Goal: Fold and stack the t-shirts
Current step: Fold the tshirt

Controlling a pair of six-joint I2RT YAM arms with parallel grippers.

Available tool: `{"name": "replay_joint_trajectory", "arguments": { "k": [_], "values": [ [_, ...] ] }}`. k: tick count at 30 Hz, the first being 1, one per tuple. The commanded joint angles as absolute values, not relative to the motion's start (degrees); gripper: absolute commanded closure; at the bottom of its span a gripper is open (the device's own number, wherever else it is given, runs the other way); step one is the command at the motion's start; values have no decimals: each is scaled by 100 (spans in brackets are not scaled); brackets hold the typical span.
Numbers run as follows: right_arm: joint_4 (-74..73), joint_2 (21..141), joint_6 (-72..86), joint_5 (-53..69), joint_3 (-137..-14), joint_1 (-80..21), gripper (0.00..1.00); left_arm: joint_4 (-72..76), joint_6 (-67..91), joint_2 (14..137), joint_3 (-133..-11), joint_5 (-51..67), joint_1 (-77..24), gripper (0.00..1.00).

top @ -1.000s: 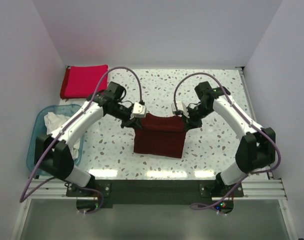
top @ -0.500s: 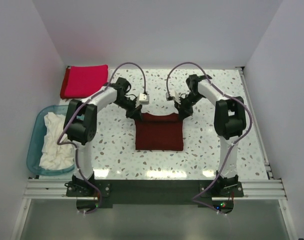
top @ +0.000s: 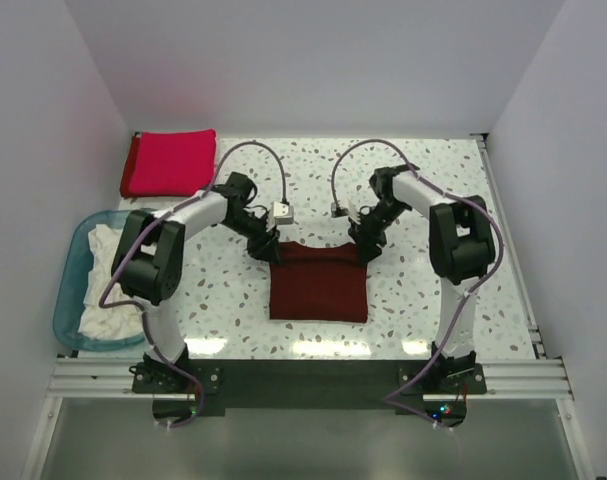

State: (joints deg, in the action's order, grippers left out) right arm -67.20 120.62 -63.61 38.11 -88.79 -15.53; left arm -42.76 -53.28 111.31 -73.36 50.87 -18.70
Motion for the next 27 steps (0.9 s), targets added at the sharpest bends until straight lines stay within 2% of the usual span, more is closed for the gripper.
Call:
{"name": "replay_joint_trajectory", "arguments": {
  "k": [1, 2, 5, 9, 14, 19, 24, 27],
  "values": [
    [-7434, 11540, -6240, 4358, -9261, -1451, 54, -3650, -5089, 10224, -7225, 5344, -1872, 54],
    [-7610, 11549, -6084, 4646, -9403, -1363, 53, -3500, -4950, 10143, -7225, 5344, -1881, 48],
    [-7884, 11715, -5480, 5026, -9939, -1240, 52, -3033, -4843, 10046, -7364, 5370, -2003, 44],
    [-6641, 12093, -3870, 5448, -10300, -1239, 59, -2708, -4694, 10326, -7602, 5134, -2425, 44],
    [-5644, 12691, -2464, 5441, -10810, -1274, 74, -1838, -4246, 10748, -7585, 4755, -2821, 44],
    [-4984, 12972, -1925, 5379, -10890, -1528, 81, -1933, -4131, 11319, -7962, 4684, -2970, 45],
    [-4957, 13148, -1863, 5388, -10785, -1731, 82, -2074, -4052, 11610, -8060, 4764, -3111, 46],
    [-4974, 13262, -1863, 5405, -10696, -1793, 83, -2197, -4052, 11724, -8077, 4869, -3138, 50]
  ]
}}
